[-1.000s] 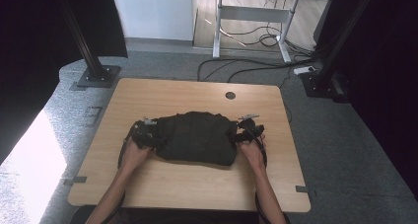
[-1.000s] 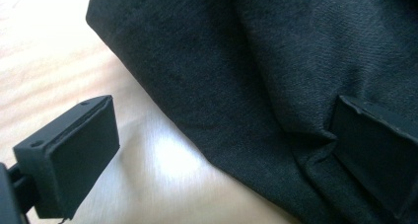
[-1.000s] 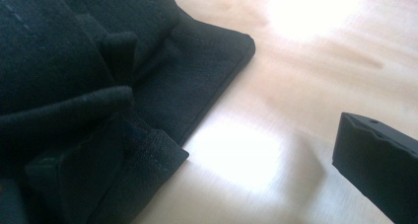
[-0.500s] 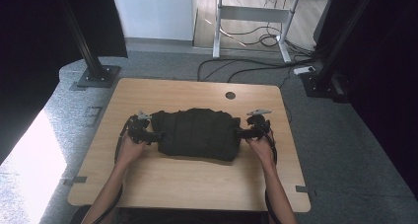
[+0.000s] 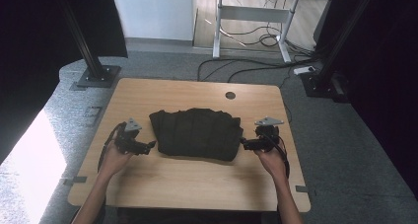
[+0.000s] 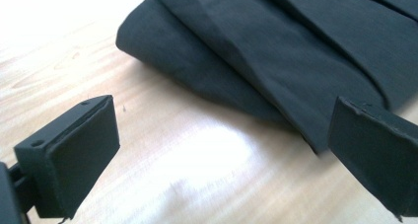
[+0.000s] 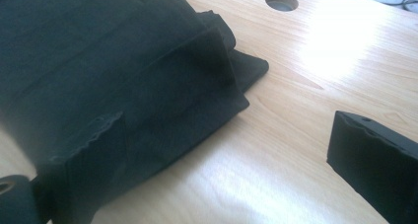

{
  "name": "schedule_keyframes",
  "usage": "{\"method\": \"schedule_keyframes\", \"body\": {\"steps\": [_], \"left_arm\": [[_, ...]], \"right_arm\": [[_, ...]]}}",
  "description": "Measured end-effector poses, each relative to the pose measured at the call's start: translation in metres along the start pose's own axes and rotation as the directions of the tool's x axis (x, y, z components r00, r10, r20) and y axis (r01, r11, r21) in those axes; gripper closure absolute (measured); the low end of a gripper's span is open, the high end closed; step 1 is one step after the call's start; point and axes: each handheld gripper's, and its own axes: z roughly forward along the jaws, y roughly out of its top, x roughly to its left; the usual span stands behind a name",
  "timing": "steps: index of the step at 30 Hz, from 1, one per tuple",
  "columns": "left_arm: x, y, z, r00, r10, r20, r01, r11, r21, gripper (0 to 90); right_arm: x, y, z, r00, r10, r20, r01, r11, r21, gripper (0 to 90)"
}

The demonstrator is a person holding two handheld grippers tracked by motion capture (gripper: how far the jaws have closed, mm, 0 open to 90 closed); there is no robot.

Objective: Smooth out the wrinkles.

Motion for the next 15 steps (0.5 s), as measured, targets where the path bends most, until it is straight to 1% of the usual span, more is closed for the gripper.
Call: {"method": "schedule_keyframes", "body": {"steps": [3, 5, 7, 11, 12, 14, 15], "left_arm": [[-0.004, -0.011, -0.009, 0.9999, 0.01, 0.012, -0.009, 1.0, -0.001, 0.0], [-0.005, -0.02, -0.013, 0.9999, 0.013, 0.01, -0.013, 0.9999, 0.002, 0.0], [-0.005, -0.03, -0.017, 1.0, 0.006, 0.002, -0.006, 1.0, 0.007, 0.0], [-0.004, -0.05, -0.019, 0.9998, -0.019, 0.0, 0.019, 0.9995, 0.026, 0.0], [-0.003, -0.054, -0.018, 0.9999, -0.017, -0.002, 0.017, 0.9991, 0.039, 0.0], [-0.003, -0.061, -0.017, 0.9997, -0.01, -0.022, 0.011, 0.9982, 0.059, 0.0], [-0.002, -0.066, -0.016, 0.9996, -0.019, -0.022, 0.02, 0.9977, 0.065, 0.0]], "right_arm": [[0.004, -0.008, -0.011, 1.0, -0.006, 0.005, 0.006, 1.0, -0.018, 0.0], [0.007, -0.016, -0.018, 1.0, -0.001, 0.006, 0.001, 1.0, -0.031, 0.0], [0.009, -0.023, -0.022, 1.0, 0.002, 0.007, -0.001, 0.999, -0.035, 0.0], [0.012, -0.042, -0.028, 0.9998, 0.017, 0.009, -0.016, 1.0, -0.026, 0.0], [0.012, -0.047, -0.028, 0.9997, 0.022, 0.012, -0.021, 1.0, -0.022, 0.0], [0.012, -0.056, -0.029, 0.9992, 0.037, 0.012, -0.037, 0.999, -0.02, 0.0], [0.012, -0.061, -0.028, 0.9988, 0.047, 0.012, -0.046, 0.999, -0.02, 0.0]]}}
